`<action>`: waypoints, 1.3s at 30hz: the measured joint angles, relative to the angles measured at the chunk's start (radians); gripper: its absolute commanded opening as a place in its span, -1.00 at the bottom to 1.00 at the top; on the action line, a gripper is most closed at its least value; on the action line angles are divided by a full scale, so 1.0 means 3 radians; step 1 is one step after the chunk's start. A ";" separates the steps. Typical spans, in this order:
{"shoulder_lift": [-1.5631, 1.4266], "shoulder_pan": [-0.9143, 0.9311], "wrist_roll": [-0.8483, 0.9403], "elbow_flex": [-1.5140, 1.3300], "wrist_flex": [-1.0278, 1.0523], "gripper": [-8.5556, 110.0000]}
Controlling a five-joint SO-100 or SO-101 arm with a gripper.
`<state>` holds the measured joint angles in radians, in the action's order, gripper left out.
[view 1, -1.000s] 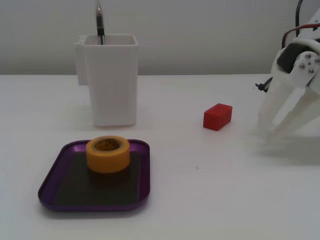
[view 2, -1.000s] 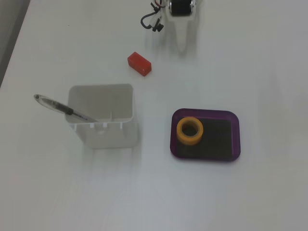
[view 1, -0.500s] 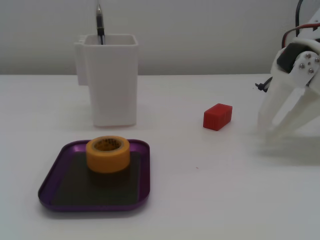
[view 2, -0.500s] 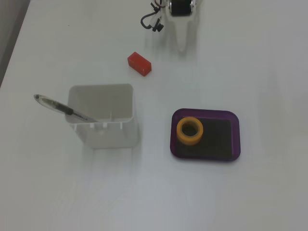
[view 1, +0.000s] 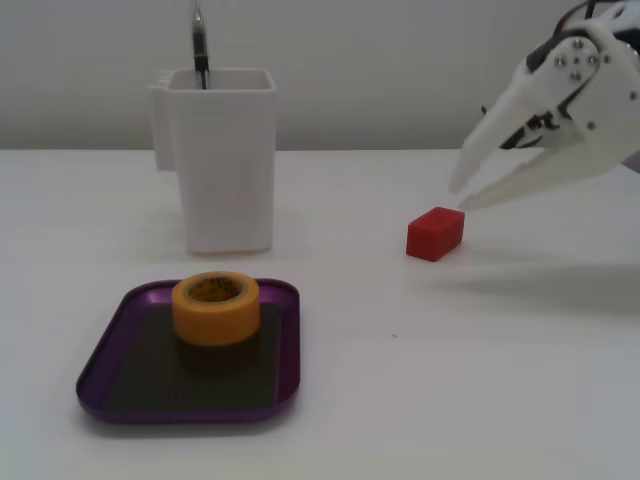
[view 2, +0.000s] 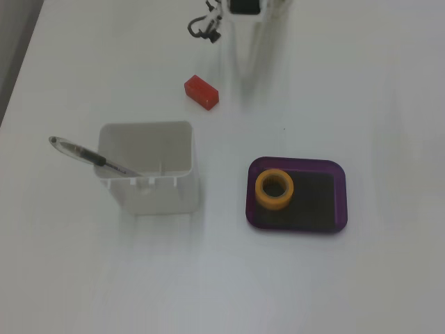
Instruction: Pick up the red cube and place it in the box.
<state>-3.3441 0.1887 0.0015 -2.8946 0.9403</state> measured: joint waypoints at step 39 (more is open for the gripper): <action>0.4996 0.0808 -0.0552 0.2761 0.0532 -0.38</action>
<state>-1.8454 0.4310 -0.1641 -2.0663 1.0999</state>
